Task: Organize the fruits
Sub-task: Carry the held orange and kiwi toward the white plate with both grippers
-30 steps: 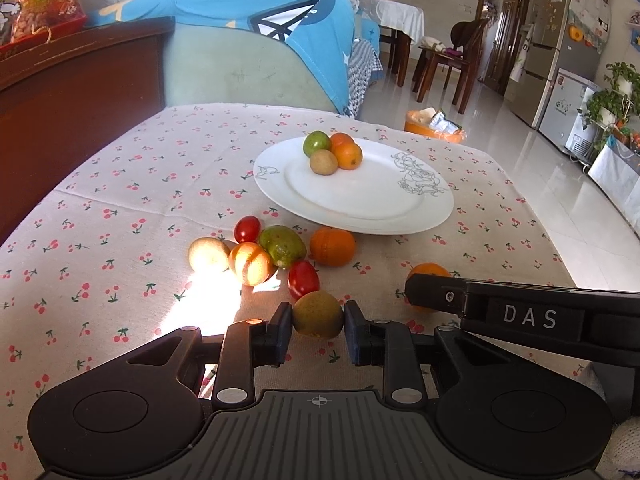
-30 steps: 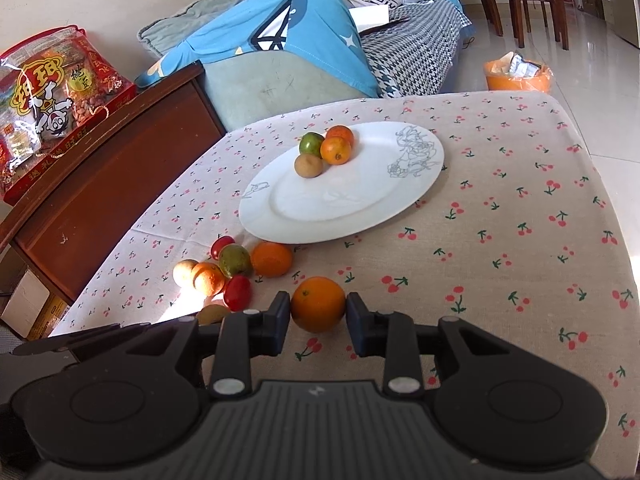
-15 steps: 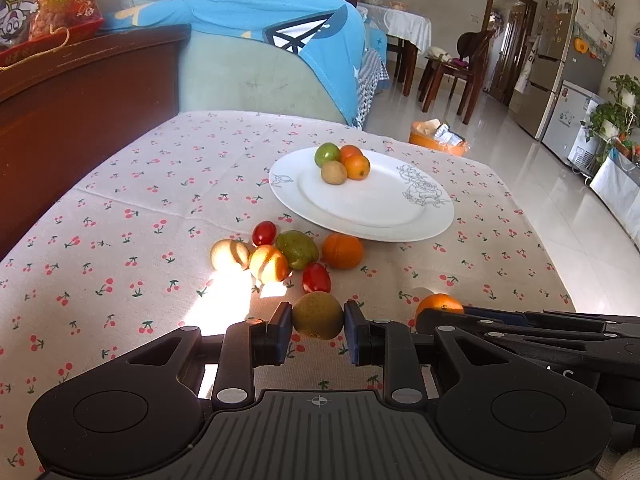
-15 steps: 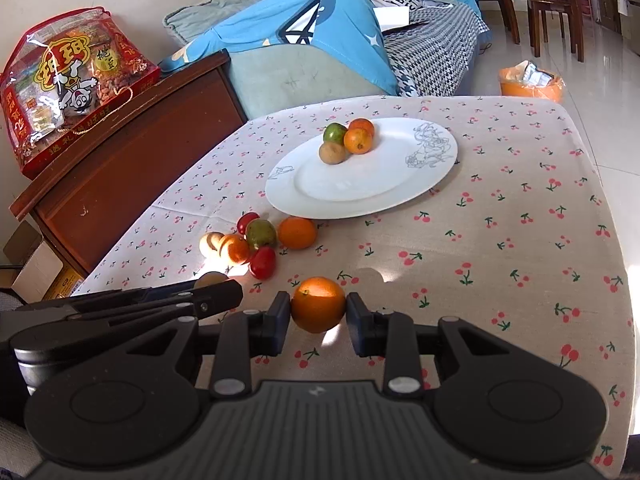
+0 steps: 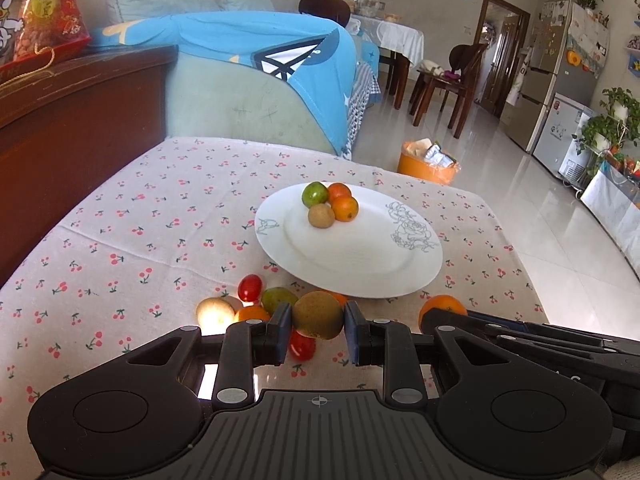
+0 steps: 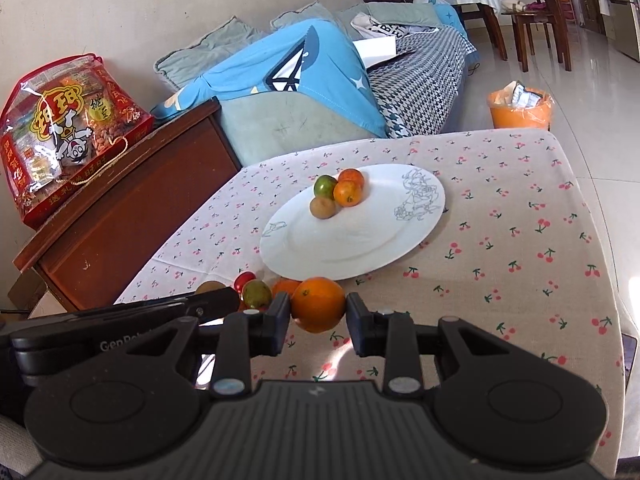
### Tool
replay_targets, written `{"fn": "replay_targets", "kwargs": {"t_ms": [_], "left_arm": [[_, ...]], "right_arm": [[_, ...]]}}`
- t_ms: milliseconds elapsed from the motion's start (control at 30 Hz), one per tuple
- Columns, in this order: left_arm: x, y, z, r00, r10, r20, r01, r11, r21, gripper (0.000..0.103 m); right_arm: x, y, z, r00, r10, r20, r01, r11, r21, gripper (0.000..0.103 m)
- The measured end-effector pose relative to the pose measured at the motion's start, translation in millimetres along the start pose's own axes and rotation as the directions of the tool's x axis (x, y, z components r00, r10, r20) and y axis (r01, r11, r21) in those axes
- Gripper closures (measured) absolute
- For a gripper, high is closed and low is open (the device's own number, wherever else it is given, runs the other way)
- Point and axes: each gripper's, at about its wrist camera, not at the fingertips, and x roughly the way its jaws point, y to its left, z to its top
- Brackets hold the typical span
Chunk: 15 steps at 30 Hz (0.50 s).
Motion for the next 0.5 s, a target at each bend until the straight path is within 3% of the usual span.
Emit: {"fn": "replay_targets", "kwargs": {"t_ms": [500], "left_arm": [[45,7,27,1.0,-0.012,-0.013,0.012,0.999,-0.031,0.078]], "right_arm": [[36,-14,23,0.999,-0.027,0.033,0.025,0.998,0.06,0.072]]}}
